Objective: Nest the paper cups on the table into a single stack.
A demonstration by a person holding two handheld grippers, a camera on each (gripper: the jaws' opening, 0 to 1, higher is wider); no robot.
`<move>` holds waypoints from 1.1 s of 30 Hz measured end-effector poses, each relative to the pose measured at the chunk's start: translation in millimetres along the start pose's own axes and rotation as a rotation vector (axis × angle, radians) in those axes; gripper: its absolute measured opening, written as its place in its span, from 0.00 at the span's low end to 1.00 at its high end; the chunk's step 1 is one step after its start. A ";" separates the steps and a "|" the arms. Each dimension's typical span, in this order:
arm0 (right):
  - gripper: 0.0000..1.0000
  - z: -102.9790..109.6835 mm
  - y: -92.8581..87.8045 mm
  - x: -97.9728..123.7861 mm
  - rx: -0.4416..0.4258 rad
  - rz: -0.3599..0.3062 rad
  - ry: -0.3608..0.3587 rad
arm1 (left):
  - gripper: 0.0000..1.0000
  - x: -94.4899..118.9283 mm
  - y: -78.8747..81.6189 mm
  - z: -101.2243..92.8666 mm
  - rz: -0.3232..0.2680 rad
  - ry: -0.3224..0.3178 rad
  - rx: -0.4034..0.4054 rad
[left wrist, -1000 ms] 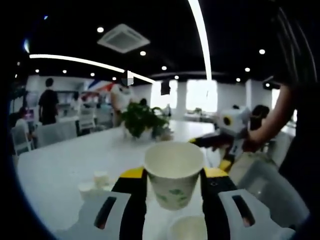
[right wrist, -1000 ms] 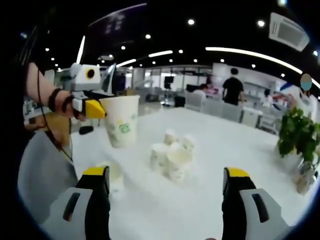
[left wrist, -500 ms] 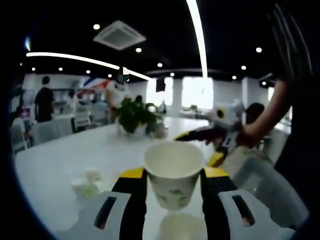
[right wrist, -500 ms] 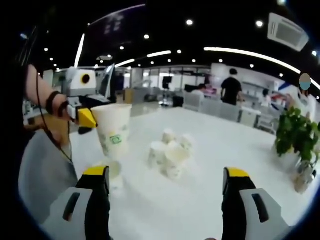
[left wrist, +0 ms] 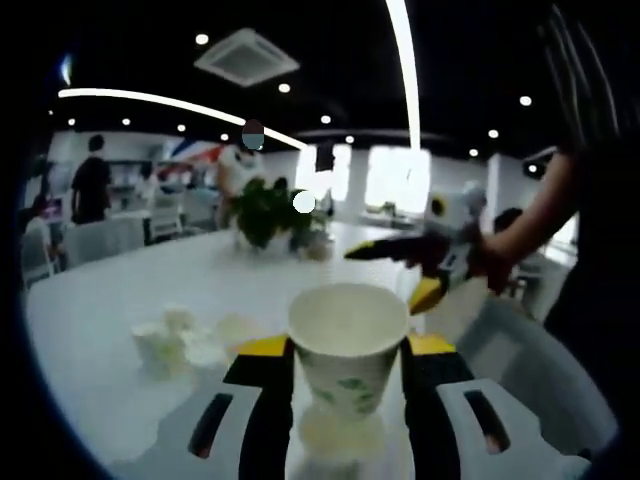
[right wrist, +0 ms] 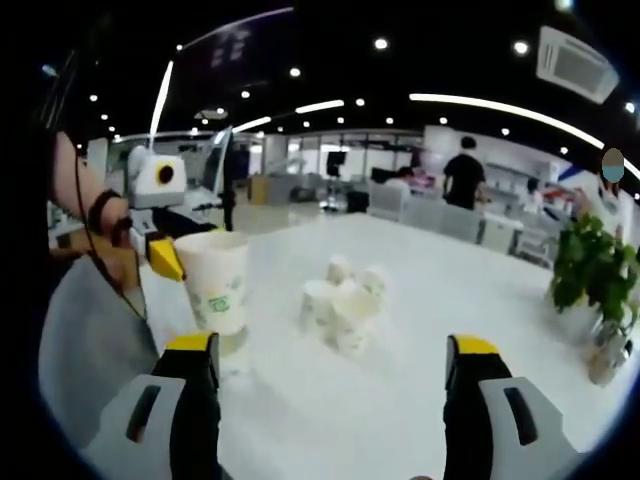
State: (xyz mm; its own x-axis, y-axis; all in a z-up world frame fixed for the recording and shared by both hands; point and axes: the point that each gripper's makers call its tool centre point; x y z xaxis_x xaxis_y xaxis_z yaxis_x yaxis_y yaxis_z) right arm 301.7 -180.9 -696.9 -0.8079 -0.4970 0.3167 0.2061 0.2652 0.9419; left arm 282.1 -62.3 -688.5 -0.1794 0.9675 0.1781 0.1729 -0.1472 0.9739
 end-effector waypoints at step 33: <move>0.91 0.5 -7.9 0.9 -0.012 0.024 -0.004 | 0.41 0.5 -30.8 2.8 0.047 -0.003 0.020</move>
State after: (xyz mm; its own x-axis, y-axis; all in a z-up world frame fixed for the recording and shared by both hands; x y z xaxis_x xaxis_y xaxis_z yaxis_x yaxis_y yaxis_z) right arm 299.0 -183.1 -704.1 -0.8050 -0.4872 0.3385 0.2316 0.2673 0.9354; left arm 279.4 -56.6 -718.8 -0.1676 0.9602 0.2234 0.2007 -0.1886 0.9613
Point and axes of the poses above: the point that each gripper's makers call its tool centre point, and the gripper's own axes: x roughly backward along the fingers, z roughly to its left, y roughly out of its top, and after that the axes turned 5 degrees about -y, right-handed
